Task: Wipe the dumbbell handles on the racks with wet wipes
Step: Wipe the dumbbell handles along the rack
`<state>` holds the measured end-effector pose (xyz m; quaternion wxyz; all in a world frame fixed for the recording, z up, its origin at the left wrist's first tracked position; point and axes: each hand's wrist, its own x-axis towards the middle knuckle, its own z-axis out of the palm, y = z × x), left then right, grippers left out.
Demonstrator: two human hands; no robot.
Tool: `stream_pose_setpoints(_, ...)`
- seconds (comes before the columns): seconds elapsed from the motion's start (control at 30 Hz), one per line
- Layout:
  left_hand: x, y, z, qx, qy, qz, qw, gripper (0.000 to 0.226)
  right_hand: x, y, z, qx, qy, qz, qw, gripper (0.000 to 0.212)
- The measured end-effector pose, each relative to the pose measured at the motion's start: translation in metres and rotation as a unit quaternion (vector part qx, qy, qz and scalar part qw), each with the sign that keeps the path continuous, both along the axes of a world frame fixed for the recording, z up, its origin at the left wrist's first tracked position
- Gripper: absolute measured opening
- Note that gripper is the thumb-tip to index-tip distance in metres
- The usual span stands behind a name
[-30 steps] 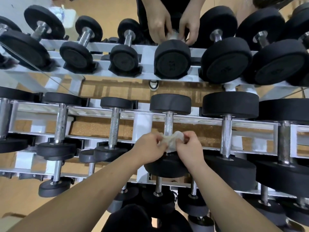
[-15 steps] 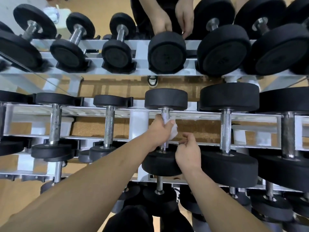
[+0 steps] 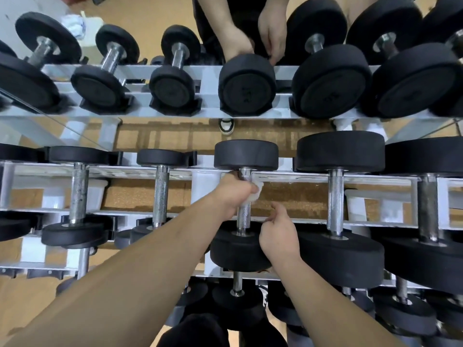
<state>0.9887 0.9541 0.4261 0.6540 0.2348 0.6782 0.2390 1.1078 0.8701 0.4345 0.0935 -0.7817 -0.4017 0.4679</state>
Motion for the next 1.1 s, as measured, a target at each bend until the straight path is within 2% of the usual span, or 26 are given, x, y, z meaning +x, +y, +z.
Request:
stream_pose_setpoints(0.07,-0.002,-0.014,0.0,-0.014,-0.002,-0.033,0.999,0.026,0.0,0.0,0.001,-0.001,-0.004,0.003,1.0,0.063)
stream_pose_setpoints(0.13,-0.009,-0.035,-0.003,-0.035,0.038,-0.116,0.992,0.047,0.001,-0.001,0.001,0.0,-0.007,0.009,1.0,0.063)
stream_pose_setpoints(0.2,-0.015,-0.05,-0.003,-0.042,0.033,-0.172,0.984,0.053,0.002,0.0,0.002,0.002,-0.009,0.019,1.0,0.063)
stream_pose_setpoints(0.3,-0.015,-0.047,-0.002,-0.054,-0.013,-0.154,0.987,0.062,0.002,0.001,0.002,-0.004,-0.01,0.022,1.0,0.064)
stream_pose_setpoints(0.37,-0.016,-0.029,0.0,-0.074,-0.049,-0.067,0.994,0.068,0.002,0.001,0.002,-0.002,-0.016,0.027,1.0,0.065)
stream_pose_setpoints(0.47,-0.017,0.008,-0.002,-0.065,-0.14,0.069,0.986,0.051,0.002,0.002,0.002,0.001,-0.016,0.028,0.999,0.065)
stream_pose_setpoints(0.57,-0.012,0.008,0.001,-0.05,-0.158,0.116,0.979,0.035,0.002,0.003,0.003,-0.002,-0.02,0.025,0.999,0.066)
stream_pose_setpoints(0.63,-0.012,-0.013,-0.006,-0.032,-0.129,0.089,0.987,0.035,0.002,0.002,0.003,-0.002,-0.019,0.026,0.999,0.065)
stream_pose_setpoints(0.7,-0.019,-0.037,-0.012,-0.019,-0.072,-0.02,0.997,0.041,0.001,0.002,0.004,0.004,-0.02,0.038,0.999,0.064)
stream_pose_setpoints(0.77,-0.025,-0.053,-0.013,-0.021,-0.015,-0.151,0.988,0.056,0.0,0.005,0.006,0.011,-0.028,0.055,0.998,0.062)
stream_pose_setpoints(0.8,-0.026,-0.055,-0.013,-0.028,-0.001,-0.18,0.983,0.059,0.0,0.006,0.007,0.013,-0.03,0.067,0.997,0.061)
stream_pose_setpoints(0.87,-0.025,-0.049,-0.006,-0.021,0.013,-0.175,0.984,0.057,0.001,0.005,0.009,0.029,-0.025,0.086,0.996,0.054)
stream_pose_setpoints(0.93,-0.025,-0.026,0.001,-0.008,-0.045,-0.063,0.997,0.044,0.0,0.007,0.011,0.063,-0.006,0.101,0.993,0.041)
stream_pose_setpoints(1.0,-0.024,-0.007,0.01,0.012,-0.105,0.031,0.994,0.028,-0.003,0.012,0.015,0.107,0.004,0.088,0.99,0.036)
stream_pose_setpoints(1.03,-0.022,-0.006,0.01,0.013,-0.112,0.037,0.993,0.027,-0.004,0.015,0.017,0.134,0.009,0.057,0.989,0.038)
stream_pose_setpoints(1.1,-0.022,-0.023,0.01,-0.004,-0.062,-0.021,0.998,0.031,-0.007,0.021,0.023,0.177,0.033,-0.031,0.983,0.038)
